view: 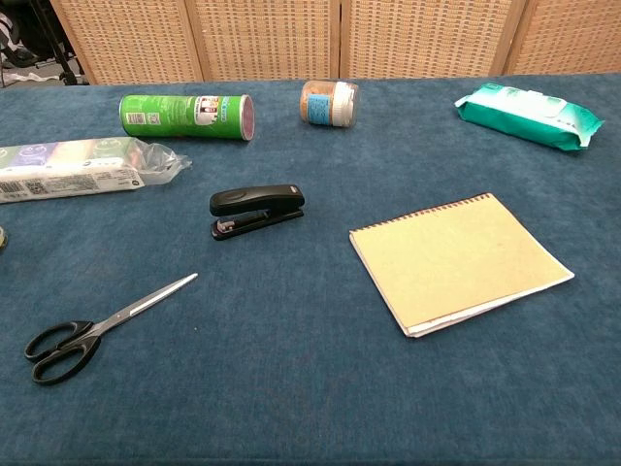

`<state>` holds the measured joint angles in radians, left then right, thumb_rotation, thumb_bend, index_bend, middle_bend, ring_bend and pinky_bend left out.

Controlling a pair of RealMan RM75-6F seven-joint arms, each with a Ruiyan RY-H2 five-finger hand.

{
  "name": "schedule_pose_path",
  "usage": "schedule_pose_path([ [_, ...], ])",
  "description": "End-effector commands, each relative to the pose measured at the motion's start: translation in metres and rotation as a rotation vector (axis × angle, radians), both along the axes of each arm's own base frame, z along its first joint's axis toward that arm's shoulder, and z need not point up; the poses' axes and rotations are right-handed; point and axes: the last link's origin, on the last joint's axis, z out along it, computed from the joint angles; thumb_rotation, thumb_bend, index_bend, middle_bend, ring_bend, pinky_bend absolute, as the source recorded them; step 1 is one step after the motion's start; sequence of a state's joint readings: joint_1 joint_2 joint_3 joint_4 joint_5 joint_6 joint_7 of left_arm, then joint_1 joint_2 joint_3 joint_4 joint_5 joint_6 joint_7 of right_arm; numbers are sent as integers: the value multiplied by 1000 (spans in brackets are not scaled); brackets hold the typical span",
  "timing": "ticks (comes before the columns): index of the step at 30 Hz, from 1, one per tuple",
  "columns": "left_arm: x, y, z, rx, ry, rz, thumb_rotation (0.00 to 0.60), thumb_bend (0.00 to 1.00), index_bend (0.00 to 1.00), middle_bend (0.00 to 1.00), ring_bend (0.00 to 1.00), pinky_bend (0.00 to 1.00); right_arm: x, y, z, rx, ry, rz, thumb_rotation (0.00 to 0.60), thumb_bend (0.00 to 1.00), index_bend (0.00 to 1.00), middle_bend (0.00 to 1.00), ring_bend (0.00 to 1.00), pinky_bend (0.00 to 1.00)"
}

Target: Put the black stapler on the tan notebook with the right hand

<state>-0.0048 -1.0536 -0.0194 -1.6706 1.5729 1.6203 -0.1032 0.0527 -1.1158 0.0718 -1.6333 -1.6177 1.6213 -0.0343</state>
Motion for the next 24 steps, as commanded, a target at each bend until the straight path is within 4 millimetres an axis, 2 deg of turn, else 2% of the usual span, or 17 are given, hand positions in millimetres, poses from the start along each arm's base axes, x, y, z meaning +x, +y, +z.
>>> schedule_pose_path([
  [1,0,0,0,0,0,-1,600,0,0,0,0,0,0,0,0,4,-3,-2,600,0,0,0,0,0],
  [5,0,0,0,0,-1,-5,600,0,0,0,0,0,1,-1,-3,43,-8,15,600,0,0,0,0,0],
  [9,0,2,2,2,-10,-3,600,0,0,0,0,0,15,-15,-12,127,-48,141,600,0,0,0,0,0],
  [12,1,6,-1,-10,-3,5,600,0,0,0,0,0,38,-38,-23,241,-63,284,600,0,0,0,0,0],
  [16,0,12,-5,-33,9,22,600,0,0,0,0,0,76,-76,-48,477,-59,438,600,0,0,0,0,0],
  [18,0,15,-6,-33,11,29,600,0,0,0,0,0,92,-93,-60,521,-38,471,600,0,2,0,0,0],
  [21,-1,18,-7,-30,19,39,600,0,0,0,0,0,121,-120,-87,568,-14,507,600,0,22,0,0,0],
  [24,-2,21,-8,-35,20,54,600,0,0,0,0,0,140,-137,-109,605,8,511,600,0,28,0,0,0],
])
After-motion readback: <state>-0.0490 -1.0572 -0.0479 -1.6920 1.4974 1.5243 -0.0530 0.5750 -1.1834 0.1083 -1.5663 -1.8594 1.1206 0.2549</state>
